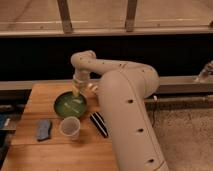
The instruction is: Drag the ceramic bowl in a circle
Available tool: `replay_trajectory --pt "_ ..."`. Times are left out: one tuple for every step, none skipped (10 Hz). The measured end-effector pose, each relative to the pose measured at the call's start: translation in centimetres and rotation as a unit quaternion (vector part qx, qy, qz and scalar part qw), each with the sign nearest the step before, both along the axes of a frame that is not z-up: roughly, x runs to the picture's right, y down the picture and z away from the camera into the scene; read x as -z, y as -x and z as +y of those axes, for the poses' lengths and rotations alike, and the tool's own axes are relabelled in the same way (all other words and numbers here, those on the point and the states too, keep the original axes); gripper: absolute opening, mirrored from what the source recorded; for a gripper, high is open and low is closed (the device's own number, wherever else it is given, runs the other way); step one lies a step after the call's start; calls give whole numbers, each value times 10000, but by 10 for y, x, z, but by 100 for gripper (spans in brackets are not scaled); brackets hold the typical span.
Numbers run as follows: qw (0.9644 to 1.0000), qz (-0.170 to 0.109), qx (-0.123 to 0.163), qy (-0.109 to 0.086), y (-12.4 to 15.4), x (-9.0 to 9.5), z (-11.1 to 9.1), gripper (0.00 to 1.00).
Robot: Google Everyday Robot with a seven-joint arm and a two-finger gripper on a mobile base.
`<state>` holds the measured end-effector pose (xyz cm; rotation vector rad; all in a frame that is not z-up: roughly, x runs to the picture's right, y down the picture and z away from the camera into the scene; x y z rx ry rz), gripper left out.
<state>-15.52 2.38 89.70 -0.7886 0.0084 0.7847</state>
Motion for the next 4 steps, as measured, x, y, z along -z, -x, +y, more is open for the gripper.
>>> replay_trajectory --pt "9999 -59 -162 -13 -4 -1 -2 64" --pt "9994 -134 -300 -55 -4 0 -4 64" --pt "9988 -132 -455 -124 -10 1 -6 64" --pt "9963 26 -801 -297 -23 4 -15 64"
